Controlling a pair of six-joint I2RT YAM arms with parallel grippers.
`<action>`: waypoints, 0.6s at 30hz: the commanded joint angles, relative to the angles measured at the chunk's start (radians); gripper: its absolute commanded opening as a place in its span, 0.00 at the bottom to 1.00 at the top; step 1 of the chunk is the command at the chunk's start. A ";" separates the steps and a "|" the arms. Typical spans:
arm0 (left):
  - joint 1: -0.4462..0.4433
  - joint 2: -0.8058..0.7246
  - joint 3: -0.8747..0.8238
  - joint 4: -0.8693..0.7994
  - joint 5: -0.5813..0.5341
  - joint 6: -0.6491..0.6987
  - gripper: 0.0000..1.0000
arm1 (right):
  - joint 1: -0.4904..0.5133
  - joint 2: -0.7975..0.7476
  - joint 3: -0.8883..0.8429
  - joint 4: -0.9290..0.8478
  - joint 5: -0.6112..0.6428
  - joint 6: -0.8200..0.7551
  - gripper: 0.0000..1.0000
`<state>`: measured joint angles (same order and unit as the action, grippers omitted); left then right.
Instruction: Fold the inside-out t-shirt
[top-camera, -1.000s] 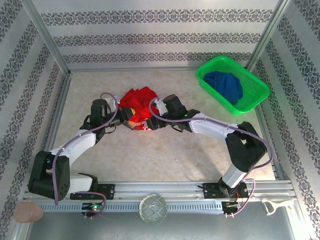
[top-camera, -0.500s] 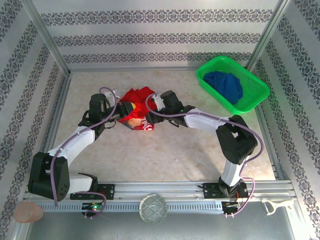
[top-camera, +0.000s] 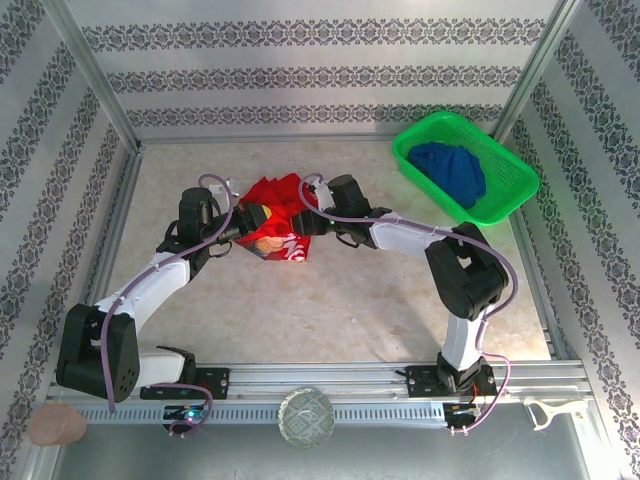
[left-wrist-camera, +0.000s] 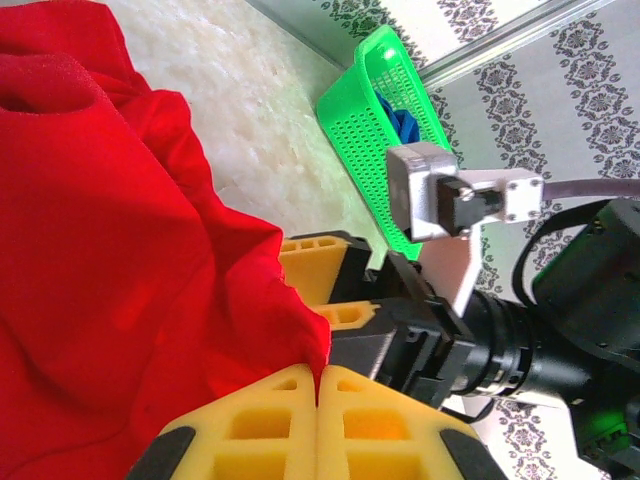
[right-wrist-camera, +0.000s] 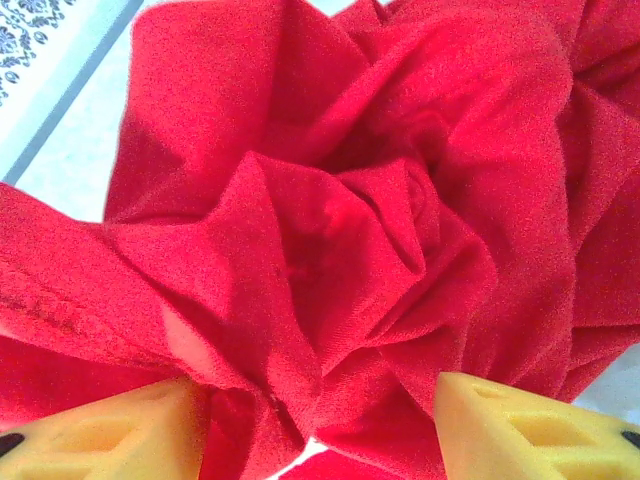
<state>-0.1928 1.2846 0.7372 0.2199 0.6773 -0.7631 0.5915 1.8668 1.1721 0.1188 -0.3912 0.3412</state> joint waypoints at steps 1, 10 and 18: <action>0.001 -0.020 0.024 -0.006 0.015 0.016 0.00 | 0.005 0.017 0.025 0.036 -0.034 0.032 0.56; 0.065 0.007 0.117 -0.109 -0.064 0.060 0.00 | -0.064 -0.119 0.107 -0.025 -0.184 0.088 0.00; 0.159 0.087 0.326 -0.161 -0.050 0.064 0.00 | -0.183 -0.394 0.196 -0.002 -0.417 0.237 0.00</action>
<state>-0.0593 1.3563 1.0061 0.0975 0.6605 -0.7212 0.4301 1.5578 1.3201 0.0864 -0.6949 0.5148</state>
